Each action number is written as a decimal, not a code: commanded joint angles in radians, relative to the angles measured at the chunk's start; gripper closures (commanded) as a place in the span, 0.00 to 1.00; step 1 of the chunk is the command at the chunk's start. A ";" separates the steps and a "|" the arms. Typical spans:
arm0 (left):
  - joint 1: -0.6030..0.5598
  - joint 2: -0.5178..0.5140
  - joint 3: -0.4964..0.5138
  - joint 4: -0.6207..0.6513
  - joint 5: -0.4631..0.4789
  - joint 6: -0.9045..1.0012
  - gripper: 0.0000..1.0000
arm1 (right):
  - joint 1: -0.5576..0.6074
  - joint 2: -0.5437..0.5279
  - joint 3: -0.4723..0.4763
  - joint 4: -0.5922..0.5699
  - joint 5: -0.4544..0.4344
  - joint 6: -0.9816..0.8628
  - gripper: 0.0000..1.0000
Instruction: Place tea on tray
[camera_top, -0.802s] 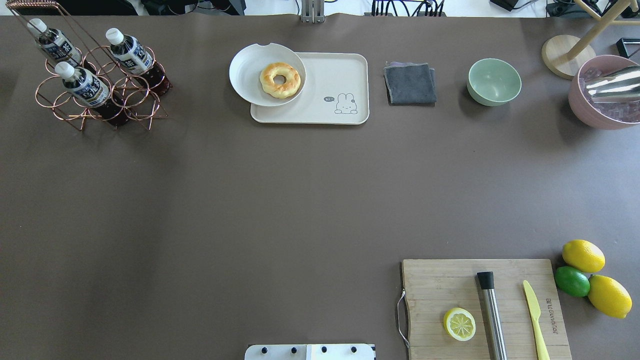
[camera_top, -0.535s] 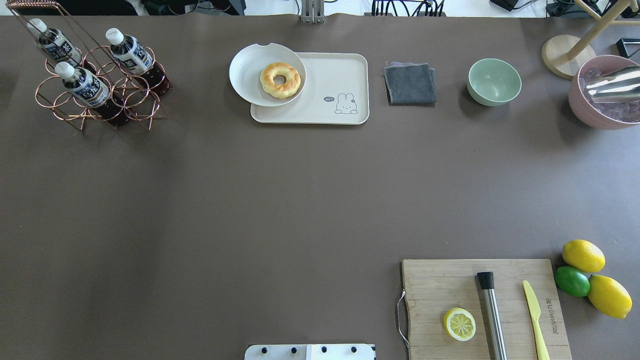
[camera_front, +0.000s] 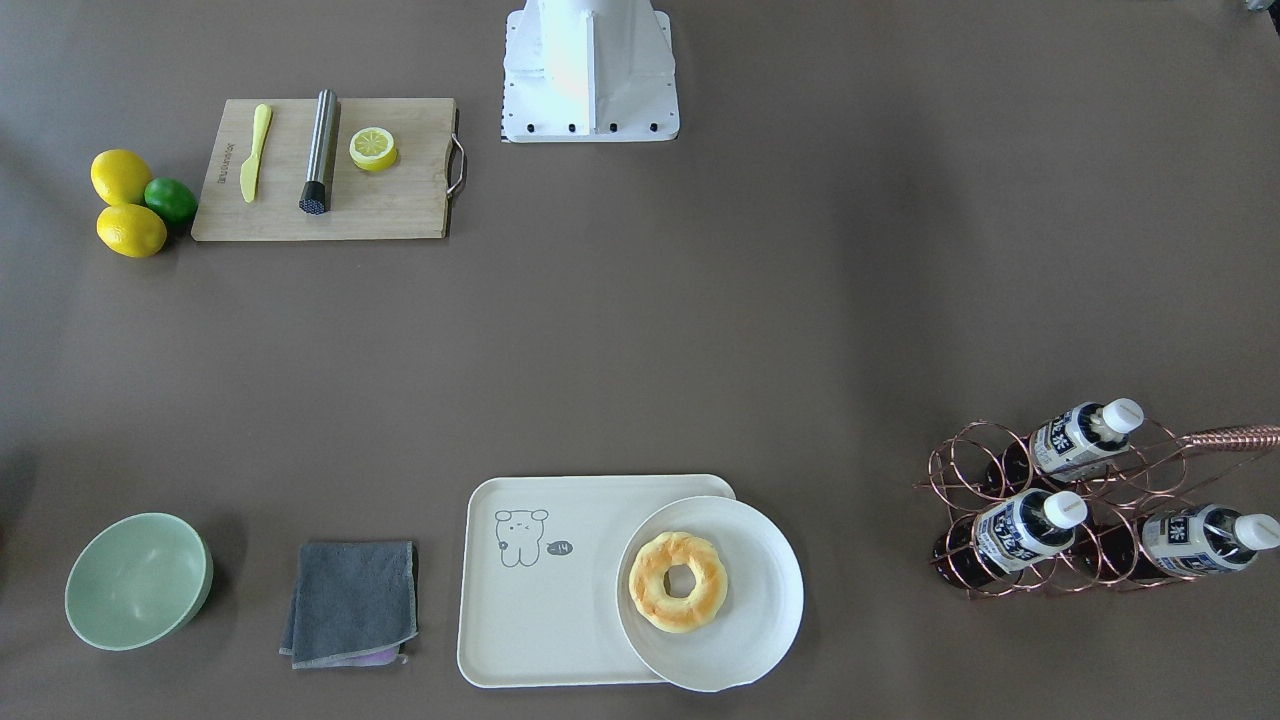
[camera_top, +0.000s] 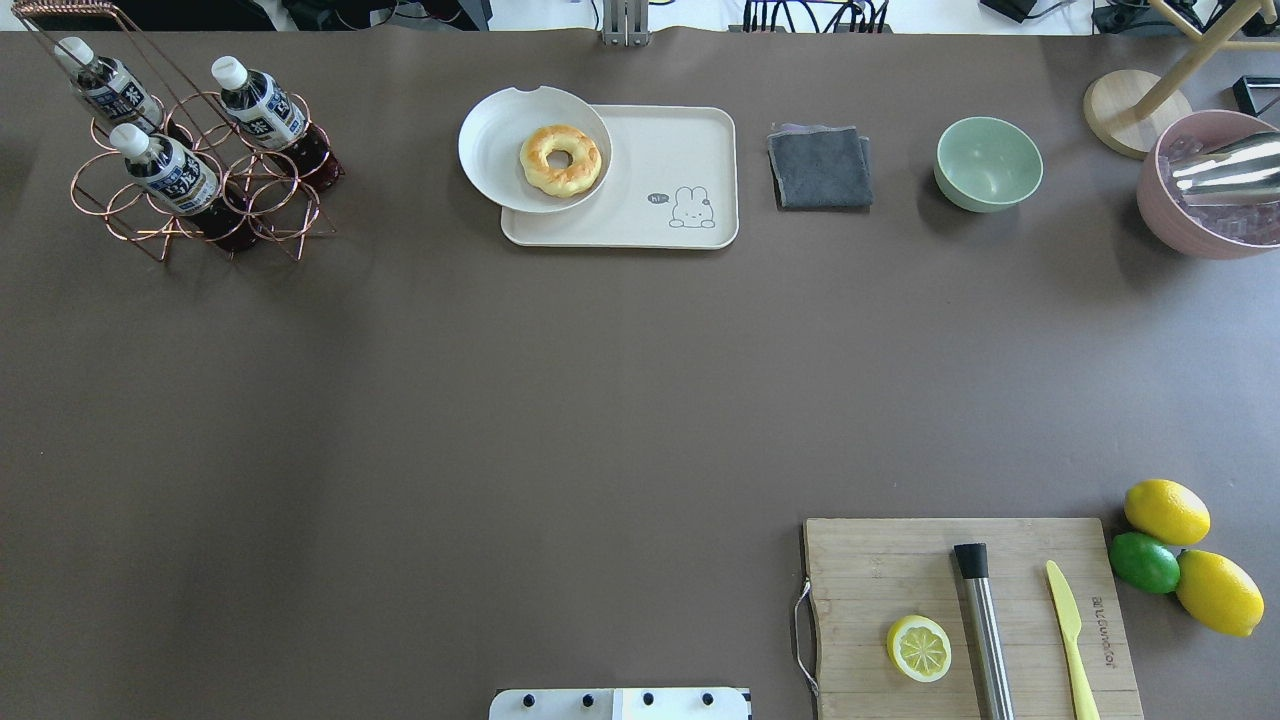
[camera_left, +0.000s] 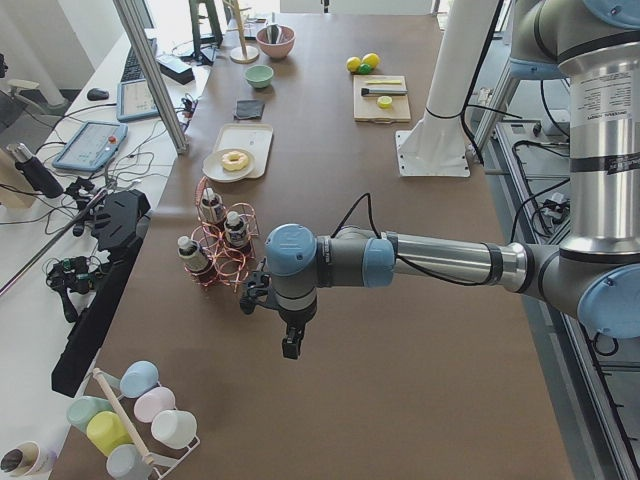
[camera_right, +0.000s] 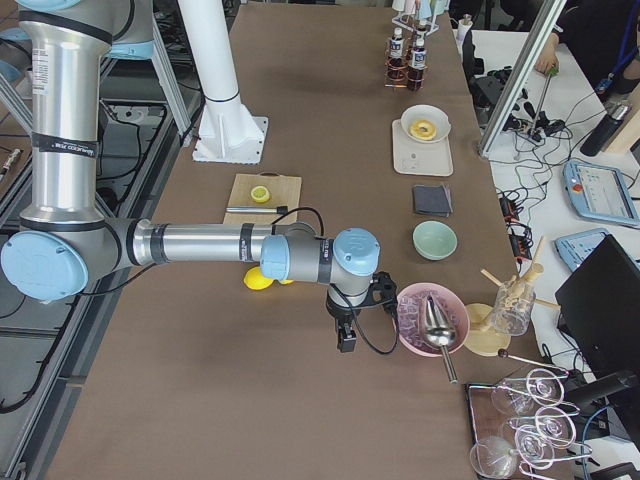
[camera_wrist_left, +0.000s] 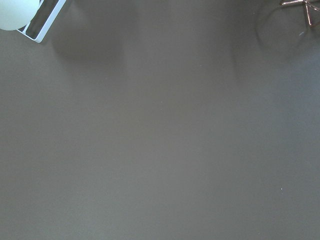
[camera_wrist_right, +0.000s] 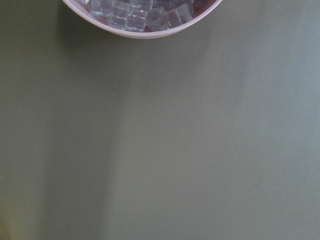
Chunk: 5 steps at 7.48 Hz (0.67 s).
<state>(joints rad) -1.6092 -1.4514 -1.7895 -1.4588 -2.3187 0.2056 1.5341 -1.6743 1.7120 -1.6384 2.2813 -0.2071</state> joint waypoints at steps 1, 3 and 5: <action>0.000 0.012 -0.034 0.000 -0.001 0.000 0.02 | 0.000 0.001 0.003 0.000 0.000 0.000 0.00; 0.000 0.012 -0.036 0.000 -0.001 -0.002 0.02 | 0.000 0.001 0.006 0.000 0.000 -0.002 0.00; -0.005 0.012 -0.057 0.002 -0.001 -0.006 0.02 | 0.000 0.001 0.005 0.000 0.000 -0.002 0.00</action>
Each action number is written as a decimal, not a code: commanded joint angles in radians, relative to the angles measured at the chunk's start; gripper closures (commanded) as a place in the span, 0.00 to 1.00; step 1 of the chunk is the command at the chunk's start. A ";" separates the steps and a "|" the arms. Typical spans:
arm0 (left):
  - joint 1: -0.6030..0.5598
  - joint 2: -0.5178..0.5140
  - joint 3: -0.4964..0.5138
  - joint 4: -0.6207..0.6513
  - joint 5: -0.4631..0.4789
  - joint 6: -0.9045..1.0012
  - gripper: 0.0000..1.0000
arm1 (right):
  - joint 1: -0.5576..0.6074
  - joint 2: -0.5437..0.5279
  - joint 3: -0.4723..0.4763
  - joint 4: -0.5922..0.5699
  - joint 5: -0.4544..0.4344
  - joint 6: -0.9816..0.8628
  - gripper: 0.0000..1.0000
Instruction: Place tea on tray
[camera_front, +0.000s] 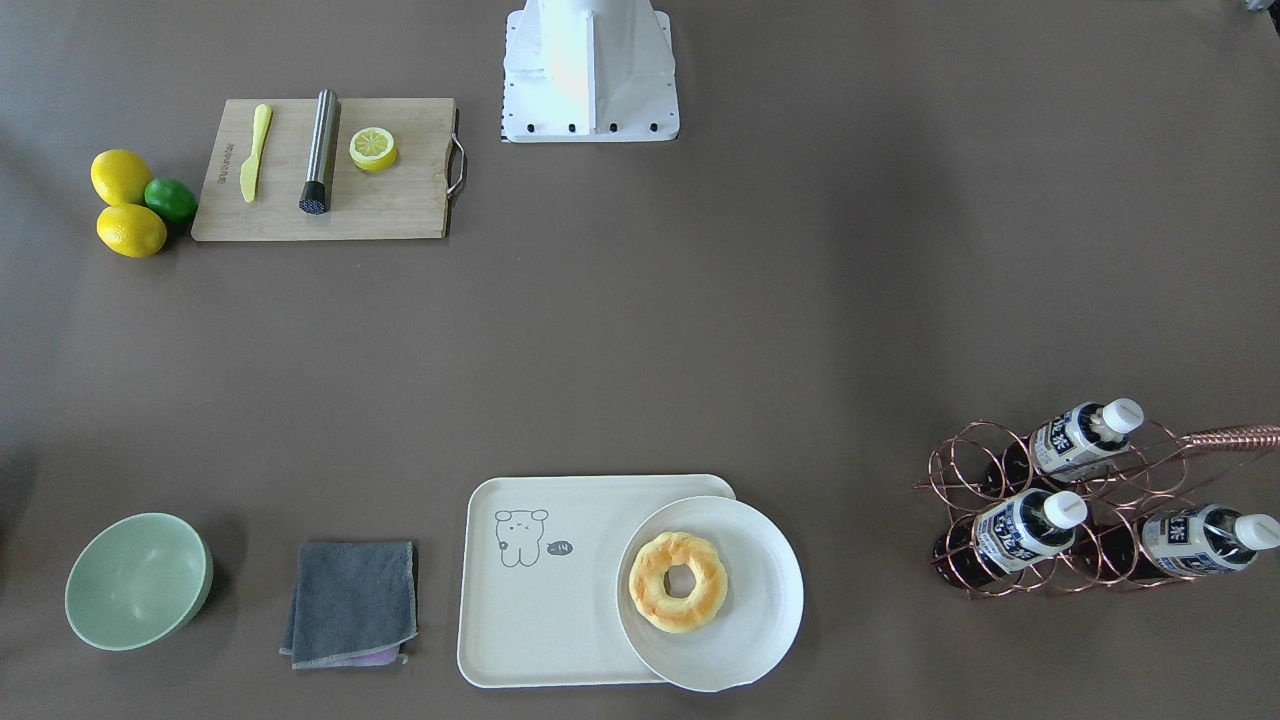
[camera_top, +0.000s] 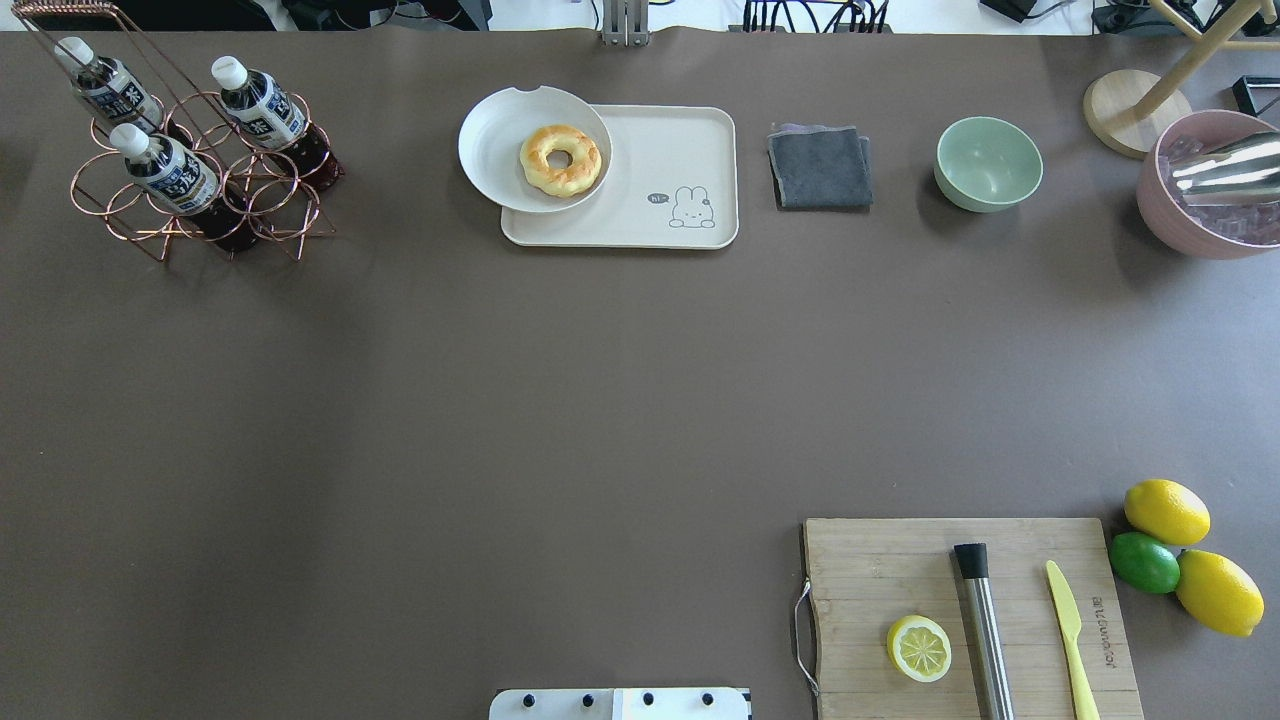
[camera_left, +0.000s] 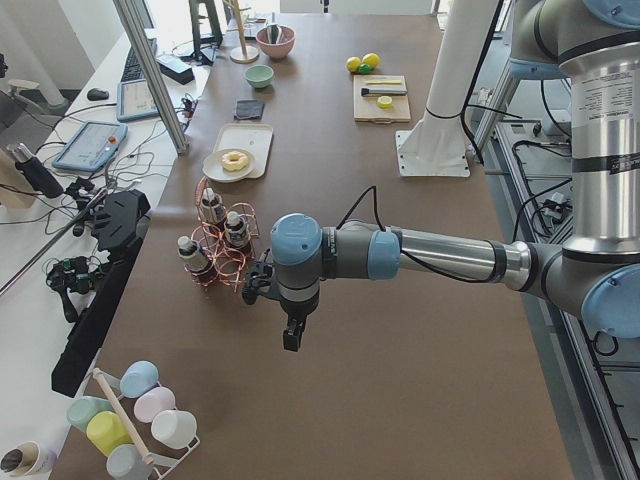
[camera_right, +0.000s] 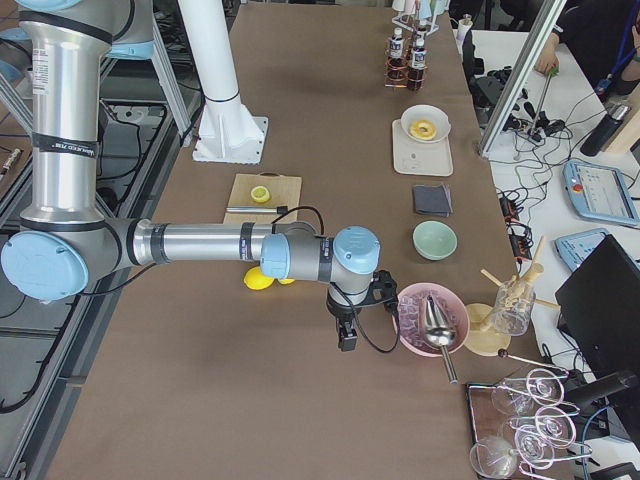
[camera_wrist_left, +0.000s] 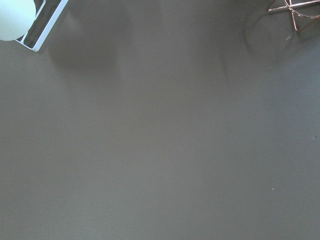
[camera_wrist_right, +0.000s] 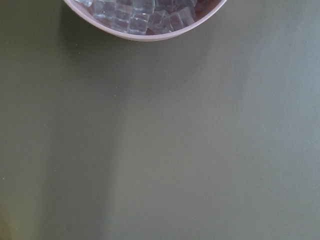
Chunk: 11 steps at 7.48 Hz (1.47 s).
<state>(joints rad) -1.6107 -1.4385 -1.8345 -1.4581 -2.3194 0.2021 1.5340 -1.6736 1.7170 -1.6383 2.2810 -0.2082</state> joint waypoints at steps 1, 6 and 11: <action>-0.006 -0.002 -0.020 -0.002 -0.014 -0.004 0.02 | 0.000 0.000 0.001 0.000 0.002 0.000 0.00; -0.020 0.019 0.029 -0.180 -0.064 0.003 0.02 | 0.000 0.002 0.003 -0.003 0.005 0.000 0.00; -0.014 -0.002 0.050 -0.320 -0.253 -0.007 0.02 | 0.000 0.015 0.061 -0.002 0.064 0.012 0.00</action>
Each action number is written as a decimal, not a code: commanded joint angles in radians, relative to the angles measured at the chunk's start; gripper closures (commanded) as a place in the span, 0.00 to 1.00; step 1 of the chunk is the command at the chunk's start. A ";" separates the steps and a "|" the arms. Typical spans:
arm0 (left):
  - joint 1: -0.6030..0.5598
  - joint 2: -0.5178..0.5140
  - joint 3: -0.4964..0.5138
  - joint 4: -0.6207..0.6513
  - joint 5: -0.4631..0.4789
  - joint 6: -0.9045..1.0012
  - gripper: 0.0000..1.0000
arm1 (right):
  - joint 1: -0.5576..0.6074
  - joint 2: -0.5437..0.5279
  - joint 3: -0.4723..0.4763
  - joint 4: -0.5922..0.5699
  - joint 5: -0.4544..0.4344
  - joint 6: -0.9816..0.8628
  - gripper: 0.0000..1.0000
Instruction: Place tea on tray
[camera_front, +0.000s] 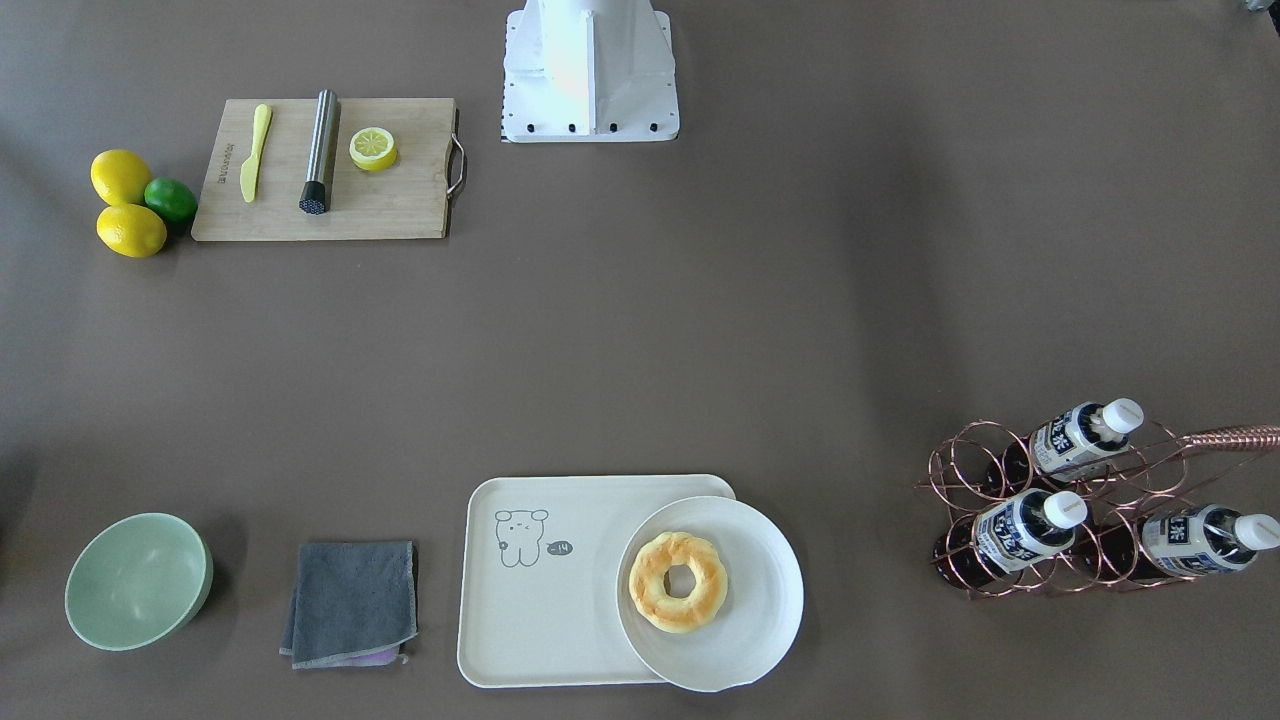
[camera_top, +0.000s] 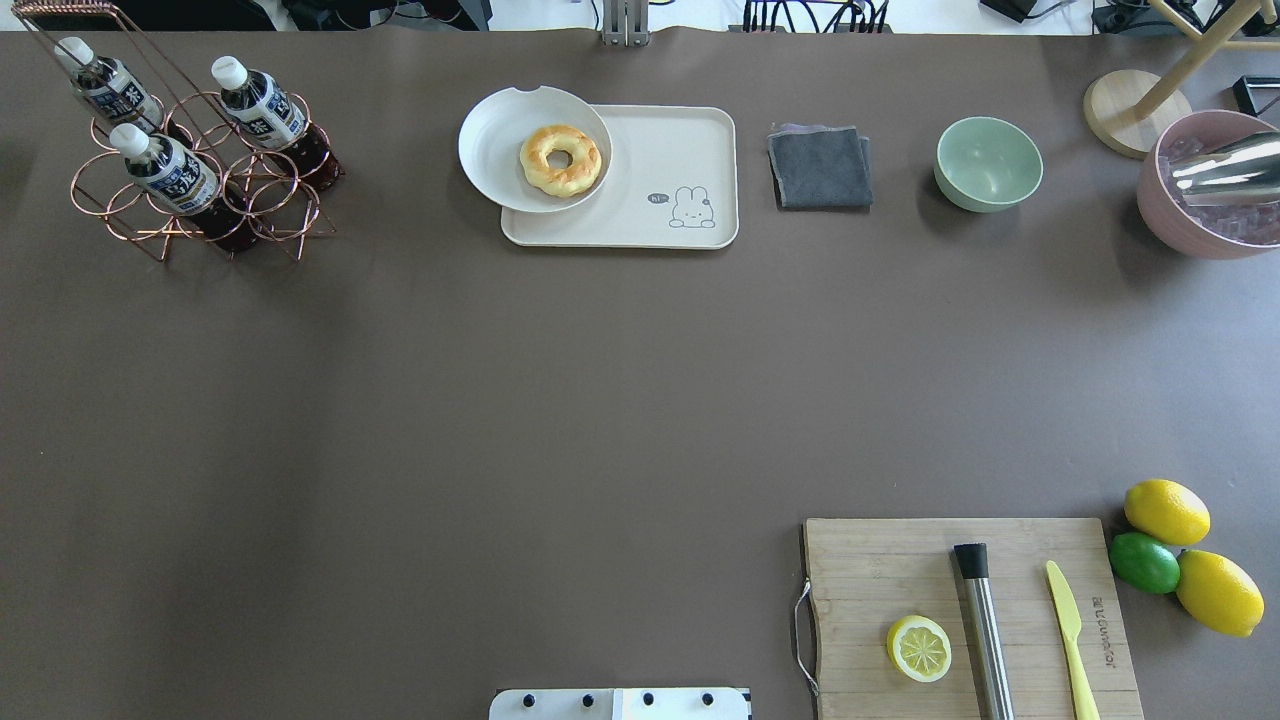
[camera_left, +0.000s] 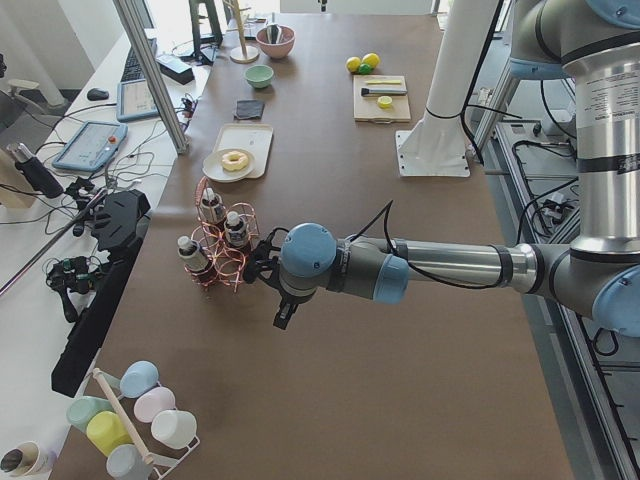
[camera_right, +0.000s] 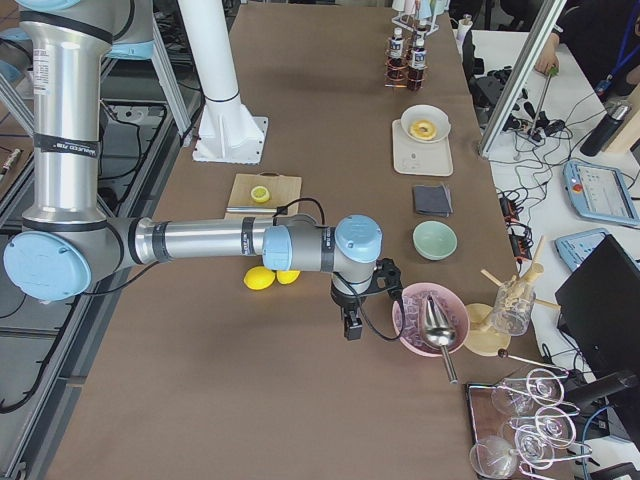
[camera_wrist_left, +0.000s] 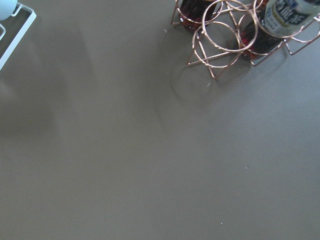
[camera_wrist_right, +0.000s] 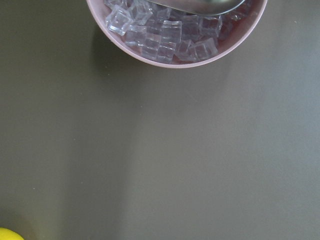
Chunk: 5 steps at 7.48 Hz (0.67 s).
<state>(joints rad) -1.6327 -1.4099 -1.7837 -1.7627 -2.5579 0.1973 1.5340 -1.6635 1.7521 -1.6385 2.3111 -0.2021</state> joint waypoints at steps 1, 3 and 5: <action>0.014 -0.075 -0.006 -0.015 -0.010 -0.024 0.02 | 0.000 0.014 0.026 -0.001 0.037 0.010 0.00; 0.036 -0.141 -0.023 -0.187 0.078 -0.332 0.00 | 0.002 0.018 0.061 0.002 0.030 0.009 0.00; 0.178 -0.142 -0.103 -0.305 0.233 -0.634 0.02 | 0.003 0.016 0.086 0.002 0.025 0.010 0.00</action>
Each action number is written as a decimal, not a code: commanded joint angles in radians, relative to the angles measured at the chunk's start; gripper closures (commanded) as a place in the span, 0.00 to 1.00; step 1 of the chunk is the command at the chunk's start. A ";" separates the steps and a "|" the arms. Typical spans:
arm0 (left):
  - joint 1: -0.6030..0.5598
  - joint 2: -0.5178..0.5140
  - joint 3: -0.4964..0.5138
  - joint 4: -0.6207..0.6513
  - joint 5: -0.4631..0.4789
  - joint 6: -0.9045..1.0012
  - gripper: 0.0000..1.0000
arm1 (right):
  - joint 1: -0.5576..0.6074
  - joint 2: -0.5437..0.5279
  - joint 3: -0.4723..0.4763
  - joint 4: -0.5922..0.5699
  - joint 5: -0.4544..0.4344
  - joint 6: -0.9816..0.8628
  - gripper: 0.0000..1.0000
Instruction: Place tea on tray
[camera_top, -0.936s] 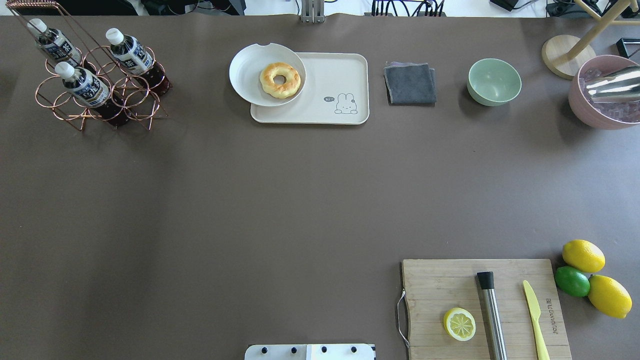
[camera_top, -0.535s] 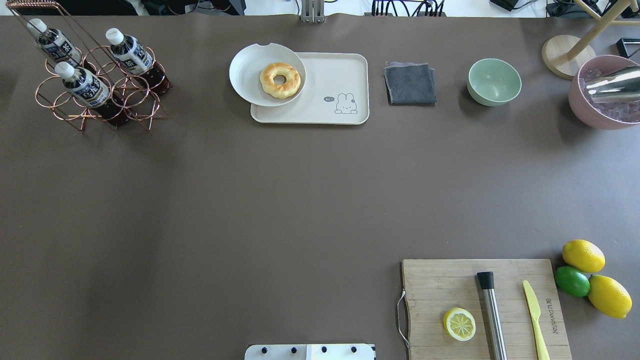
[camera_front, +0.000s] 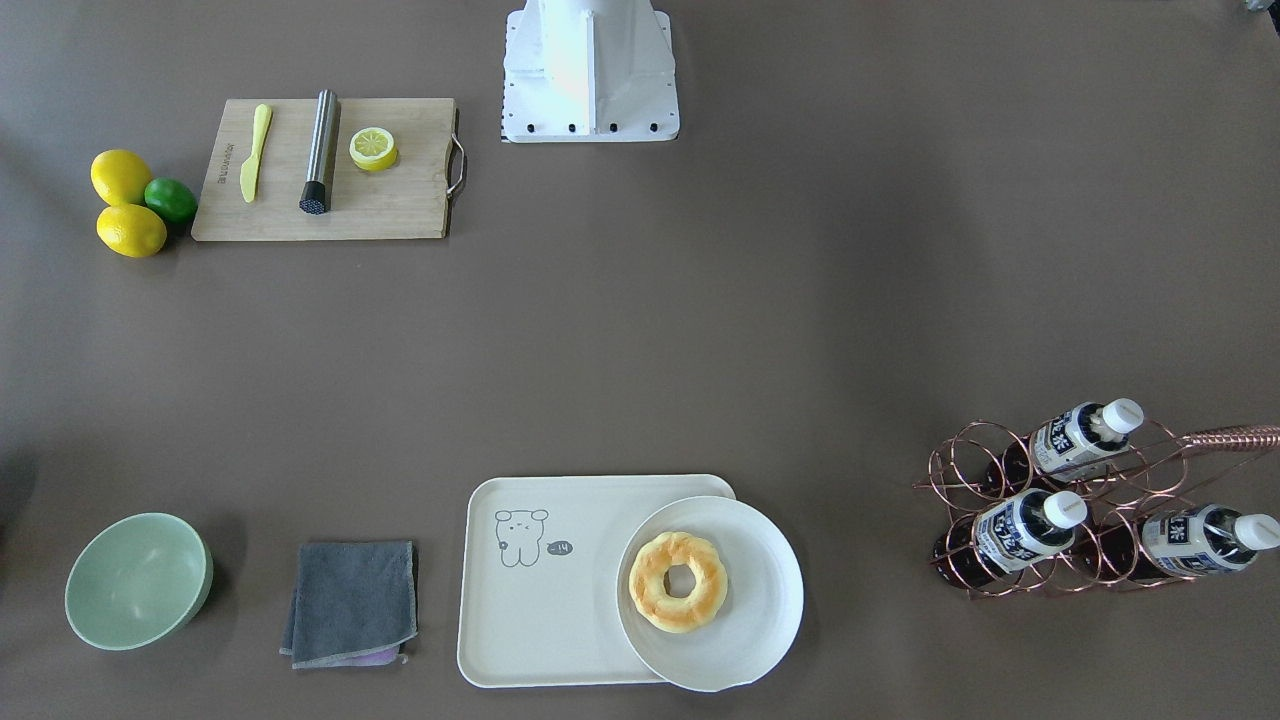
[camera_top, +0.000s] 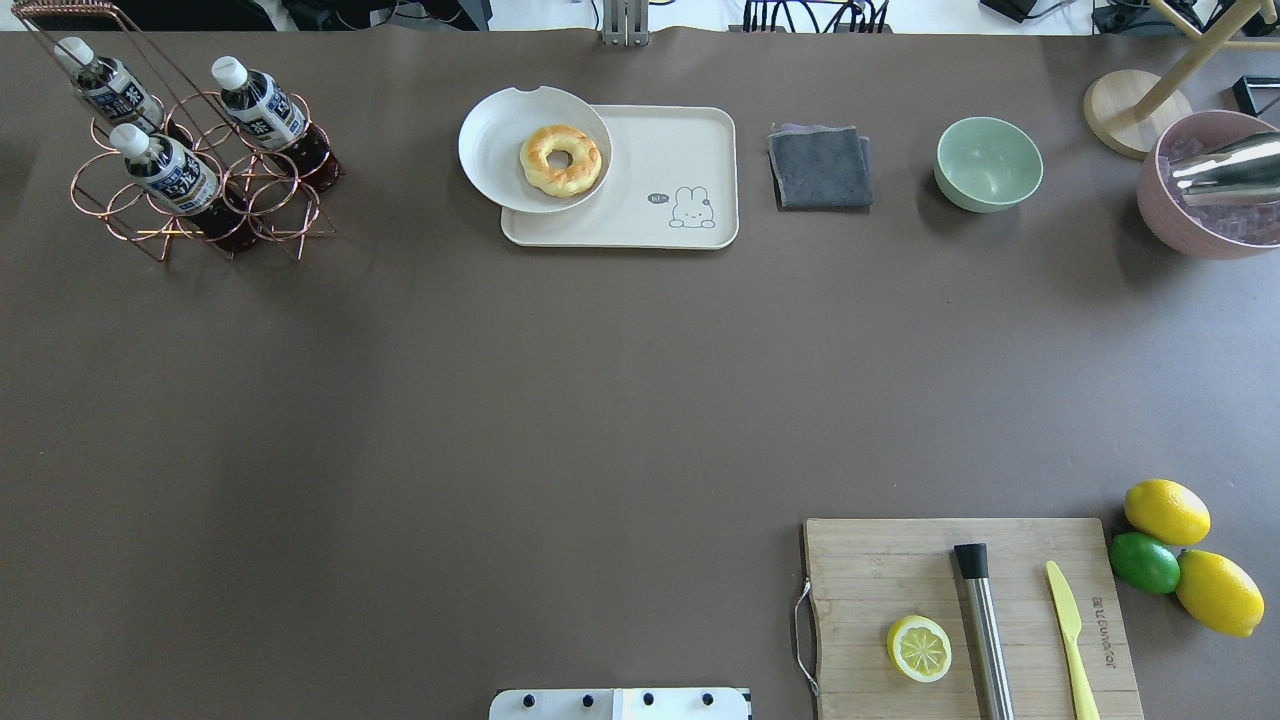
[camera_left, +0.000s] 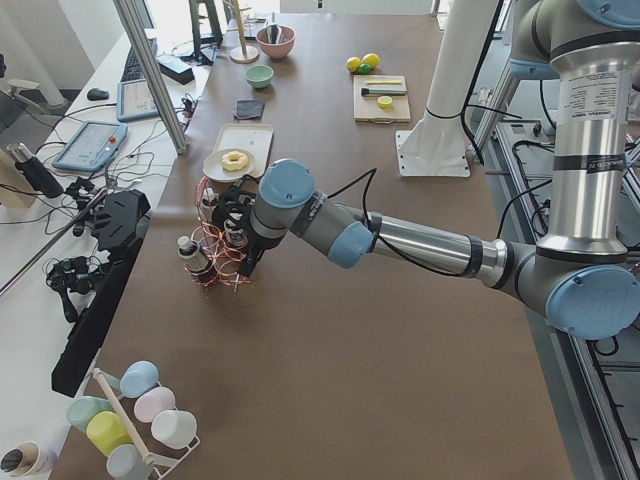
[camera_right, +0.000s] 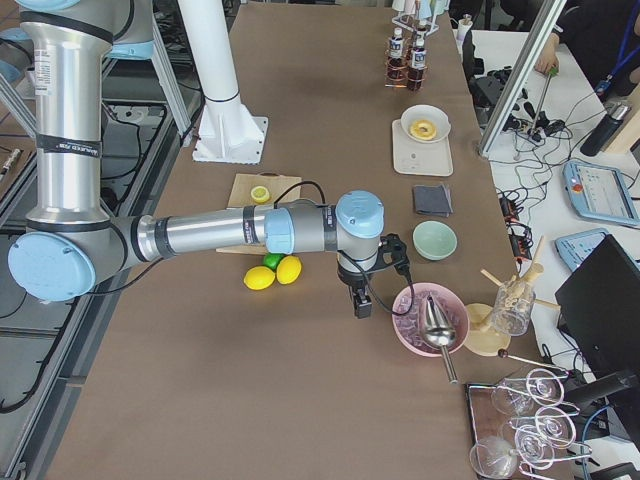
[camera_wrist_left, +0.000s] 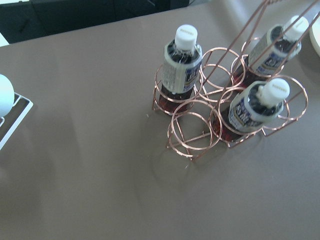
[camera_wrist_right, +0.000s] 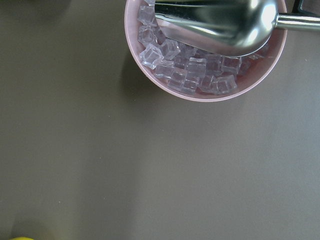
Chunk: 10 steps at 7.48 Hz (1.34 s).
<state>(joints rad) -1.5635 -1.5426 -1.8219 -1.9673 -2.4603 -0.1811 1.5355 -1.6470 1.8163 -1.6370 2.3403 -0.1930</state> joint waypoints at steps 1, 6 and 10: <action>0.176 -0.011 -0.110 -0.110 0.224 -0.361 0.03 | 0.002 -0.004 0.021 0.000 -0.003 0.000 0.00; 0.431 -0.106 -0.087 -0.165 0.585 -0.610 0.07 | 0.002 -0.016 -0.009 0.052 0.001 0.001 0.00; 0.461 -0.204 0.096 -0.285 0.609 -0.612 0.13 | 0.002 -0.014 -0.008 0.054 -0.001 0.001 0.00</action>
<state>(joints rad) -1.1062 -1.7111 -1.7796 -2.2299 -1.8559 -0.7925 1.5365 -1.6622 1.8077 -1.5835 2.3394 -0.1917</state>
